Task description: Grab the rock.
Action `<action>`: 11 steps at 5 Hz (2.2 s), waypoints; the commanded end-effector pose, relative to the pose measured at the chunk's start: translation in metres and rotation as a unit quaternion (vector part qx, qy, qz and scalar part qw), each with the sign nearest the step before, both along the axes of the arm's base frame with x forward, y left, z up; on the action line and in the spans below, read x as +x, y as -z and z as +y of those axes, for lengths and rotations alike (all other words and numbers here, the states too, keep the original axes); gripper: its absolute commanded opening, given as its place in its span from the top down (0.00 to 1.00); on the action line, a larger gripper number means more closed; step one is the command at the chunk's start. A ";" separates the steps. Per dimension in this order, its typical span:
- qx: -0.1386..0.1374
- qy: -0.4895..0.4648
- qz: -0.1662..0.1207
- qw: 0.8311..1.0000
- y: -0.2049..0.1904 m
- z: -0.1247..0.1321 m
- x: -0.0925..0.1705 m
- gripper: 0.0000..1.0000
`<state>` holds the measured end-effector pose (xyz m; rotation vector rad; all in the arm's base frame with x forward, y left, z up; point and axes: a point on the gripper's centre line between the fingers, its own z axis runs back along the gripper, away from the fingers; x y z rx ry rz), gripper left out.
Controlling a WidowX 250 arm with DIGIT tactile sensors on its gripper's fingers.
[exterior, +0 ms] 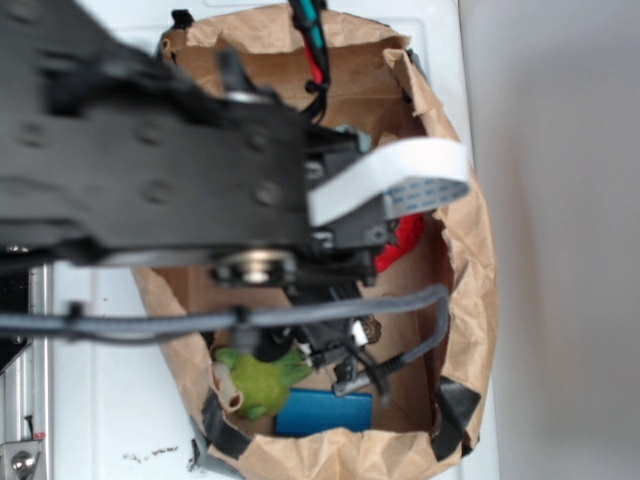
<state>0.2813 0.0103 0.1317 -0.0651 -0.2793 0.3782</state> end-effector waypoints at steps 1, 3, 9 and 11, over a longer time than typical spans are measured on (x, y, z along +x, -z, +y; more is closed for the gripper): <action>0.004 -0.006 -0.027 1.000 -0.018 0.007 0.007 0.00; 0.004 -0.006 -0.027 1.000 -0.018 0.007 0.007 0.00; -0.097 0.007 -0.018 0.995 0.035 -0.030 0.023 0.00; -0.051 0.007 -0.040 0.998 0.055 -0.045 0.026 0.00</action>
